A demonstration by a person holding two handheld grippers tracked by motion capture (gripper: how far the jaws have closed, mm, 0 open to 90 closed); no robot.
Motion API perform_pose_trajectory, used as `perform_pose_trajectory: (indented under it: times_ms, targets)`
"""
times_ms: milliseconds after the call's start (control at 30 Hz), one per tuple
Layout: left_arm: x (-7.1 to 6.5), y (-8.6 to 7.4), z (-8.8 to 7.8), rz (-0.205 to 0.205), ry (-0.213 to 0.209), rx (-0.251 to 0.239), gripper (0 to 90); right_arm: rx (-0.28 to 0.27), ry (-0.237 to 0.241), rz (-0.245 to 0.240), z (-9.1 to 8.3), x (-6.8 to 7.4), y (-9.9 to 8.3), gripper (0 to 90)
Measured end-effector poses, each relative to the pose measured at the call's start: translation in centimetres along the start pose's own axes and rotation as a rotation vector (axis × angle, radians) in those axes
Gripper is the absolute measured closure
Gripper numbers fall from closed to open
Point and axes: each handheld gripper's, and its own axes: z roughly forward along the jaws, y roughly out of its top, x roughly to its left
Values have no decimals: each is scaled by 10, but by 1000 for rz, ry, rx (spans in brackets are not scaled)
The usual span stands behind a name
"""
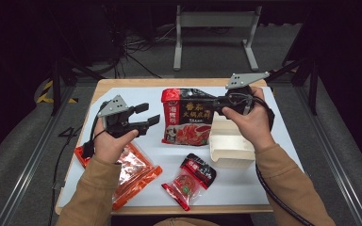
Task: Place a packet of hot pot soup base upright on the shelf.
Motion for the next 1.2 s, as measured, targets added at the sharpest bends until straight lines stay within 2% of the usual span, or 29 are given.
perform_pose_trajectory:
  times_ms: [367, 600, 833, 1200]
  targets:
    - [11, -3, -7, -28, 18, -3, 335, -10, -72, -25, -21, -20, 3, 791]
    - [15, -4, -11, -44, 33, -10, 328, -16, -120, -21, -34, -33, 3, 790]
    - [18, -5, -13, -53, 38, -10, 312, -34, -144, -33, -43, -45, 2, 789]
    - [20, -6, -15, -65, 44, -6, 294, -33, -202, -58, -56, -60, 1, 789]
